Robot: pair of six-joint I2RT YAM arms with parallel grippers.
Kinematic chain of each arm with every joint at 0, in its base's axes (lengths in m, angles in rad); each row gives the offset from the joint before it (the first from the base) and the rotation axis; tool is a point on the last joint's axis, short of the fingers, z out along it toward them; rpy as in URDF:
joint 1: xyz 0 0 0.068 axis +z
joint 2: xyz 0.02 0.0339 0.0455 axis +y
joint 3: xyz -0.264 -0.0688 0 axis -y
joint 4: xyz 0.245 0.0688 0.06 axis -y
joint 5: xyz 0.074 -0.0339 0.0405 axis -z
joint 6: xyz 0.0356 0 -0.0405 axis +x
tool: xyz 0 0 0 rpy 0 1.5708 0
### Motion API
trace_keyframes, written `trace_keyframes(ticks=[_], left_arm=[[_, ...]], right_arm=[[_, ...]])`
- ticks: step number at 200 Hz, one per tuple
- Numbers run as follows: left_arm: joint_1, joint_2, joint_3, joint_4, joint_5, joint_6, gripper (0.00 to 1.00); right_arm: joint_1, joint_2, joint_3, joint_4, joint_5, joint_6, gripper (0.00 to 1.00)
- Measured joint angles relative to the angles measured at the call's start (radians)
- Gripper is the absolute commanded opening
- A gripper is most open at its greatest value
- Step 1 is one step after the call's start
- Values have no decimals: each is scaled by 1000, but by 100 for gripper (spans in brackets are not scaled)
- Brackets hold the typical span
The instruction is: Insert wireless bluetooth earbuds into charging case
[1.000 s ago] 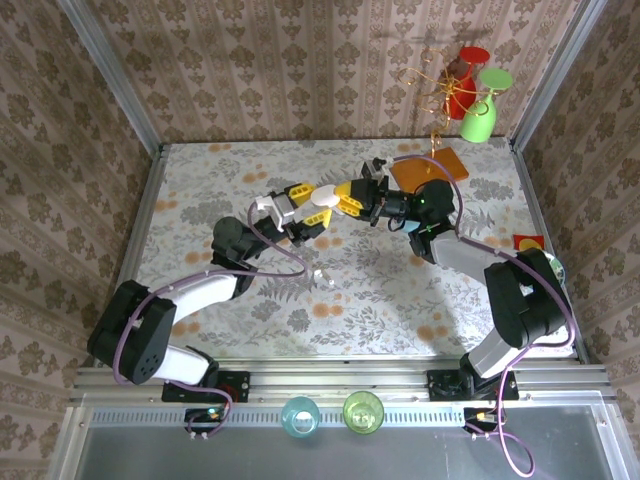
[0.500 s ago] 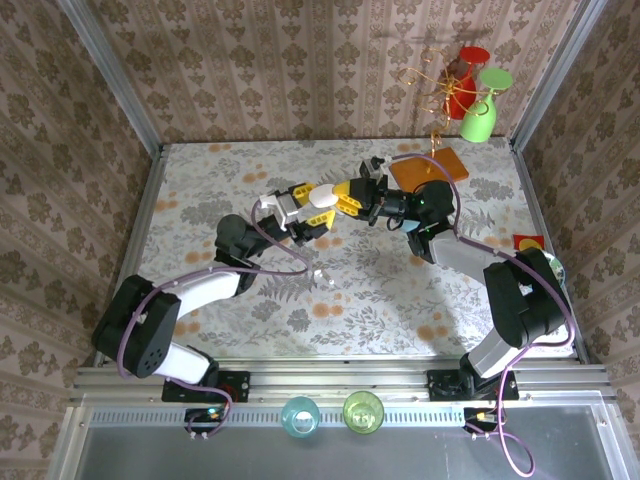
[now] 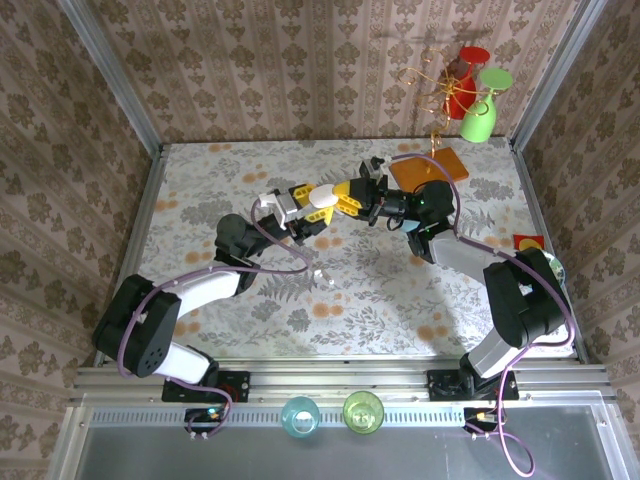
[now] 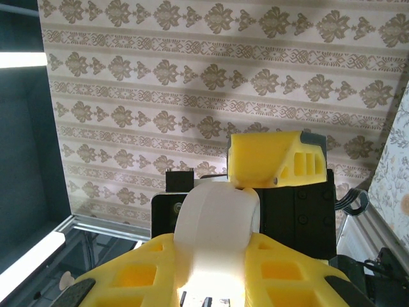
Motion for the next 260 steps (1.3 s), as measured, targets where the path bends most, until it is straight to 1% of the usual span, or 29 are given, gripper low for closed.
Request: trace_keyframes(ticks=[13,30,65,75,78,92,104,122,134,159,175,187,197,218,236,260], left_arm=[[-1,0,1,-3,2,-5,50],[-1,0,2,-5,2,-9,47],[0,4,3,-2,2,-19,35],[0,5,3,-2,3,-21,34],[0,5,4,-2,4,-21,33],[0,5,4,-2,3,-21,33],[0,6,5,-2,6,-20,33],[0,11,5,-3,29,-21,32],[1,12,5,-4,45,-21,32],[24,12,0,-6,72,-32,30],[49,10,-10,-29,95,-47,30],[66,0,-20,-77,121,-50,30],[72,-13,-29,-127,142,-49,30],[73,-51,-51,-227,195,-42,30],[73,-70,-58,-290,250,-42,30],[72,-72,-58,-341,304,-42,30]], right_arm=[[0,4,0,1,0,0,8],[0,5,0,3,0,0,8],[-1,6,0,13,-2,0,8],[-2,6,0,14,-2,0,9],[-2,6,0,14,-3,0,11],[-2,6,0,14,-3,-1,29],[-2,6,0,8,-3,-13,42],[-3,5,0,-39,0,-58,57],[-9,-1,0,-87,1,-108,65],[-29,-53,0,-299,4,-302,78],[-45,-111,5,-517,16,-502,83],[-52,-145,30,-692,31,-658,85],[-55,-171,64,-851,52,-819,86],[-50,-220,111,-1099,98,-1101,86],[-25,-269,124,-1250,154,-1320,87],[37,-305,129,-1365,218,-1537,88]])
